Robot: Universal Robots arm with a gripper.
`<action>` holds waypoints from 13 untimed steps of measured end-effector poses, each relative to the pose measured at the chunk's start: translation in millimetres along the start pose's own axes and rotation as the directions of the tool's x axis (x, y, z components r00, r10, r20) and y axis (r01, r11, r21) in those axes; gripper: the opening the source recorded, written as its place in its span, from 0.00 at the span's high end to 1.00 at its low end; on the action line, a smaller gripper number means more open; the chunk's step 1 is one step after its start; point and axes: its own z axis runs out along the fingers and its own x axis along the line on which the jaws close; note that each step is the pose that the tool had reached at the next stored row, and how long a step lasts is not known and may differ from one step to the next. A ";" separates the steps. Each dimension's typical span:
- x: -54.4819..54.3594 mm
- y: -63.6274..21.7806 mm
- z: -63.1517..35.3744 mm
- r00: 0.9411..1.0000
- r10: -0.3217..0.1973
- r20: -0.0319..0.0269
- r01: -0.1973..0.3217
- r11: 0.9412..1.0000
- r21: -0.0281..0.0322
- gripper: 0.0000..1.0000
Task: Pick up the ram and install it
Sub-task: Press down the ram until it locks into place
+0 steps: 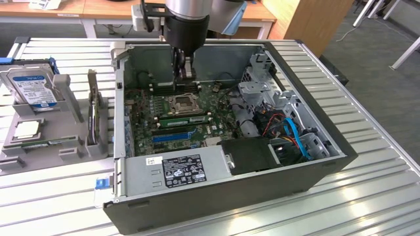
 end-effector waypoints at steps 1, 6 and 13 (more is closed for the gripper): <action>0.0 0.1 -1.7 1.000 0.000 0.000 0.000 1.000 0.000 0.90; -0.3 0.3 -9.6 1.000 0.000 0.000 0.000 1.000 0.000 0.90; -0.3 0.2 -10.3 1.000 0.000 0.000 0.000 1.000 0.000 0.90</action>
